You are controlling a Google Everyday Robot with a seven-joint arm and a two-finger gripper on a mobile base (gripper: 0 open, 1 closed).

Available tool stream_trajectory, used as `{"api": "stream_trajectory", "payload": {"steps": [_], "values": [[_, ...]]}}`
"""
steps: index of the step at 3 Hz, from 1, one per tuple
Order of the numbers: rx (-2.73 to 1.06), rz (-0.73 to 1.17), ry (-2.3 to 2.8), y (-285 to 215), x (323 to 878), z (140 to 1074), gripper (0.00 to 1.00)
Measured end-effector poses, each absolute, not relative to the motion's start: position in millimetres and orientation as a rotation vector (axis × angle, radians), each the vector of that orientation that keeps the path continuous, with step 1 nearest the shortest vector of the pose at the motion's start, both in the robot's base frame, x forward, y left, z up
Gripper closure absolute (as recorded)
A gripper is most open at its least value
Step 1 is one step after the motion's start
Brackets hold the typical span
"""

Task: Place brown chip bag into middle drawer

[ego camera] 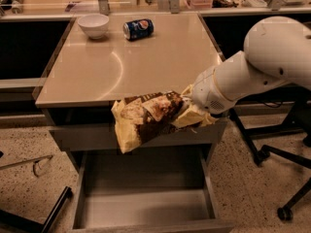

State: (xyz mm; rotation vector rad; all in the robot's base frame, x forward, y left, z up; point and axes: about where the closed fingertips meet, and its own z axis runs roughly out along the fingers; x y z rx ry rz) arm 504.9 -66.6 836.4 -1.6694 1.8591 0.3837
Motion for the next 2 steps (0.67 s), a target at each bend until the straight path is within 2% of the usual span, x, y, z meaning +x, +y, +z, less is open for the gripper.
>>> {"api": "stream_trajectory", "payload": {"steps": [1,2], "values": [[-1.731,0.483,1.841,-26.8,473.0,749.4,1.00],[-1.732,0.483,1.841,-26.8,473.0,749.5,1.00]]}}
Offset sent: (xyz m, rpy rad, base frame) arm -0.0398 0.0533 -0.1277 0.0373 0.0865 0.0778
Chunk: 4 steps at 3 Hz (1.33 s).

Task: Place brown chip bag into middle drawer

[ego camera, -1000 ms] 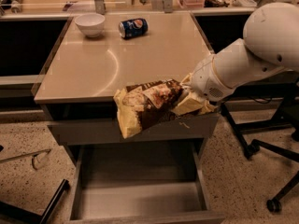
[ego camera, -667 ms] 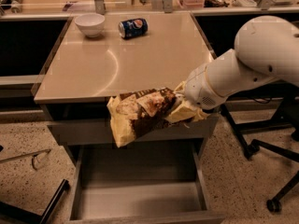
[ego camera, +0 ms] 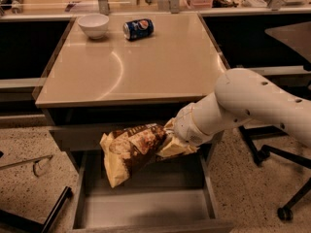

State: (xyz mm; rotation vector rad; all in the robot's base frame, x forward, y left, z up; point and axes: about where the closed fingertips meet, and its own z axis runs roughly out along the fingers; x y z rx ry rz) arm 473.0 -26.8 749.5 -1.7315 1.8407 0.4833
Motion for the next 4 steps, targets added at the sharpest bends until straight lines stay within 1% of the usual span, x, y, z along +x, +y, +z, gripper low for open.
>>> {"api": "stream_trajectory", "payload": {"steps": [1,2,3,4], "values": [[-1.711,0.521,1.858,-20.0,472.7,728.0,1.00],[-1.674,0.541,1.941,-3.6,463.0,675.0,1.00],[-1.582,0.537,2.028,20.1,467.9,615.3,1.00],[-1.585,0.538,2.028,20.1,467.2,615.1,1.00]]}}
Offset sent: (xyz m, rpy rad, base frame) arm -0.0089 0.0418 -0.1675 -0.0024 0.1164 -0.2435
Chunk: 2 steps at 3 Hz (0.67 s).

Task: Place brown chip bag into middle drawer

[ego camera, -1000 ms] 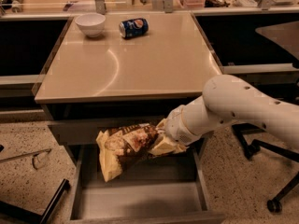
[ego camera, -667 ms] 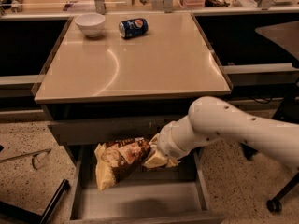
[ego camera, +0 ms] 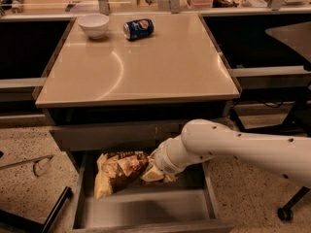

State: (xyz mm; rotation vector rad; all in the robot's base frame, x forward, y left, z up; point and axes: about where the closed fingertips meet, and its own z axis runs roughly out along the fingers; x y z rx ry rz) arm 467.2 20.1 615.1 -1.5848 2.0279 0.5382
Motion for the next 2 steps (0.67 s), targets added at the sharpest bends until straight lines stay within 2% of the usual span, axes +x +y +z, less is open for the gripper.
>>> {"api": "stream_trajectory", "payload": {"steps": [1,2], "values": [[-1.583,0.551,2.039,28.3,465.6,603.9,1.00],[-1.593,0.543,2.138,28.2,456.0,549.9,1.00]]}}
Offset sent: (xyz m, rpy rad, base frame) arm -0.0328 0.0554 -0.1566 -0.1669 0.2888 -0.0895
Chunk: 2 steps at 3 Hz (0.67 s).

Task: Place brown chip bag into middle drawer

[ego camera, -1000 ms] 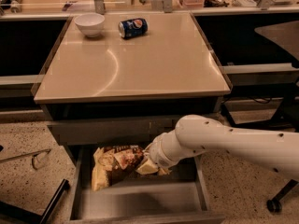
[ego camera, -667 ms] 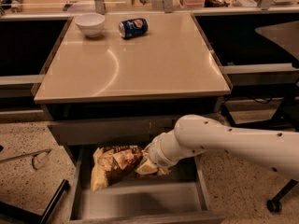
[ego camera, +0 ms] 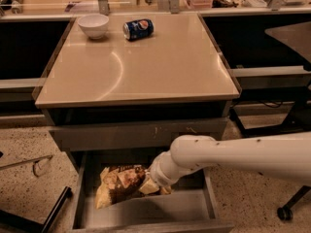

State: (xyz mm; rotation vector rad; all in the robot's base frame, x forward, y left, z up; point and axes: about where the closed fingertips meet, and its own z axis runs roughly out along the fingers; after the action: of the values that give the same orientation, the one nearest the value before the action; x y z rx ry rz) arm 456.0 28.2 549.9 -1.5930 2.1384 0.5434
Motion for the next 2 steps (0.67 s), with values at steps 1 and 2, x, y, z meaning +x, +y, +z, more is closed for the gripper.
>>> {"api": "stream_trajectory", "payload": {"steps": [1,2], "values": [[-1.566,0.605,2.269,51.8,450.5,491.8,1.00],[-1.527,0.648,2.318,69.3,452.6,451.7,1.00]]}}
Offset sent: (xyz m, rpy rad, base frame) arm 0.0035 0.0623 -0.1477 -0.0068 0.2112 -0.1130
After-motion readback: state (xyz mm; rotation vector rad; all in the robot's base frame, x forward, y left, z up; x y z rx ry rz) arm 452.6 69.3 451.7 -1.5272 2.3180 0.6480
